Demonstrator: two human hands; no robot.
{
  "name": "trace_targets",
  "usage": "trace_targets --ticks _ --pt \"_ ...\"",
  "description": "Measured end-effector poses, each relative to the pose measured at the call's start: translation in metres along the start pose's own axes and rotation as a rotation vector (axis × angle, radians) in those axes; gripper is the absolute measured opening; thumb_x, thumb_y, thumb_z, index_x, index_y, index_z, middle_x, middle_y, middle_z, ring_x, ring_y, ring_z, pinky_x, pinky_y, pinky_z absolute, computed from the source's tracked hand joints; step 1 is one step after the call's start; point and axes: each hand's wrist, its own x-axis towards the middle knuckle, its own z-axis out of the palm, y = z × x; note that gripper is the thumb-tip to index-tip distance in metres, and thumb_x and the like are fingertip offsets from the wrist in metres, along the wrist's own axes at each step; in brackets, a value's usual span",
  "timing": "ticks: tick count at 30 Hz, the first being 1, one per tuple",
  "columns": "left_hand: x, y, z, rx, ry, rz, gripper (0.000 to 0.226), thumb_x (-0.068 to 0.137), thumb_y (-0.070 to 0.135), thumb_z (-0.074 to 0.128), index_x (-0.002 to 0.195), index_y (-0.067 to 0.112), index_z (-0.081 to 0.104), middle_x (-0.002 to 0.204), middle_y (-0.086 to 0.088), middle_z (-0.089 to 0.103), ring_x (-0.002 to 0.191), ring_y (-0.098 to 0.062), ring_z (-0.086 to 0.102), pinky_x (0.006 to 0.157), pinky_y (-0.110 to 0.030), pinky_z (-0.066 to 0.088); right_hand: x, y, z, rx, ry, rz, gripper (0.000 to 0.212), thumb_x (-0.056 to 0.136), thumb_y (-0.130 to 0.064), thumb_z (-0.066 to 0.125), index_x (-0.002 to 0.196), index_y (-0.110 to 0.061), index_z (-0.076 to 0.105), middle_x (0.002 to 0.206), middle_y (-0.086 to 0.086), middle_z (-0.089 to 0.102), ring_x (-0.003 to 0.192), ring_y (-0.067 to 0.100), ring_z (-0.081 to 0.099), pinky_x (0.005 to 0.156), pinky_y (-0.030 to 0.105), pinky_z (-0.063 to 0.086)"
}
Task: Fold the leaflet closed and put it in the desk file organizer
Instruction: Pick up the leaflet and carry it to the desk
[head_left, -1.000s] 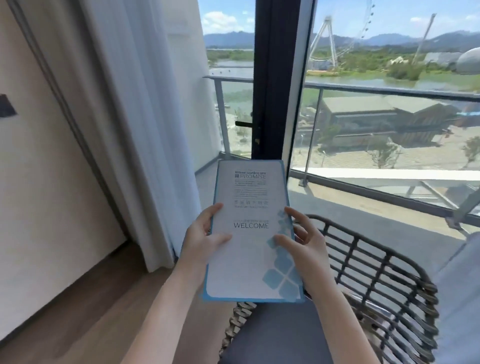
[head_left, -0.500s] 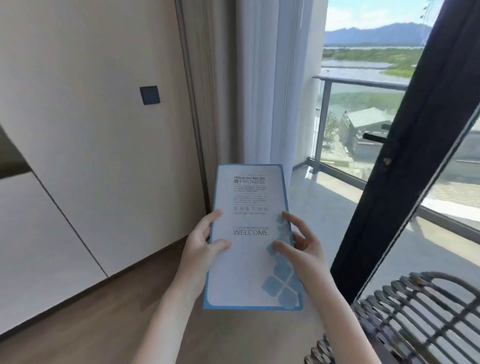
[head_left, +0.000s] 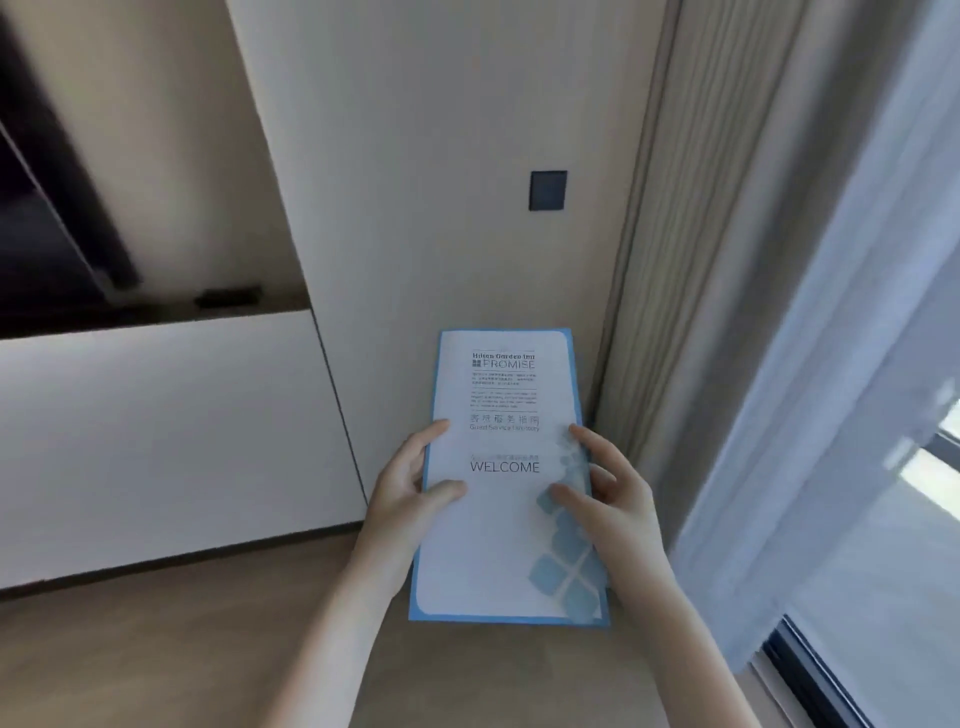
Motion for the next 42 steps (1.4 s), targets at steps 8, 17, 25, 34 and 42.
trace_targets --ticks 8,17,25,34,42 --pt "0.072 -0.008 -0.113 0.060 0.365 0.020 0.060 0.068 0.007 0.068 0.119 0.039 0.062 0.116 0.011 0.071 0.107 -0.011 0.067 0.078 -0.022 0.053 0.144 0.030 0.136 -0.015 -0.374 0.008 0.063 0.077 0.010 0.067 0.120 -0.036 0.064 0.082 0.005 0.078 0.065 0.011 0.066 0.059 0.021 0.055" --pt "0.128 0.003 -0.211 -0.021 0.918 0.092 0.058 0.076 -0.015 0.068 0.124 0.017 0.057 0.121 -0.010 0.067 0.107 -0.025 0.065 0.088 -0.038 0.056 0.275 0.039 0.315 -0.028 -0.917 0.049 0.060 0.074 -0.005 0.068 0.121 -0.042 0.061 0.088 0.008 0.077 0.074 0.021 0.070 0.067 0.039 0.061" --pt "0.061 -0.008 -0.282 -0.063 1.378 0.058 0.061 0.076 -0.009 0.069 0.130 0.015 0.054 0.124 -0.009 0.067 0.108 -0.026 0.066 0.085 -0.038 0.058 0.235 0.071 0.469 -0.050 -1.342 0.129 0.060 0.079 0.010 0.065 0.119 -0.034 0.064 0.095 0.010 0.077 0.079 0.020 0.069 0.072 0.035 0.058" --pt "-0.052 -0.017 -0.413 -0.045 1.693 0.130 0.058 0.081 -0.016 0.063 0.128 0.018 0.057 0.123 -0.006 0.068 0.108 -0.023 0.067 0.081 -0.035 0.058 0.105 0.093 0.649 -0.042 -1.645 0.124 0.058 0.078 0.013 0.065 0.116 -0.031 0.063 0.091 0.000 0.078 0.077 0.014 0.069 0.069 0.029 0.058" --pt "-0.128 0.028 -0.579 -0.016 1.732 0.157 0.058 0.083 -0.017 0.060 0.128 0.019 0.056 0.120 -0.002 0.069 0.106 -0.021 0.067 0.082 -0.036 0.059 0.010 0.081 0.820 -0.007 -1.730 0.066 0.058 0.079 0.010 0.066 0.120 -0.030 0.061 0.101 0.001 0.077 0.090 0.020 0.072 0.076 0.031 0.059"
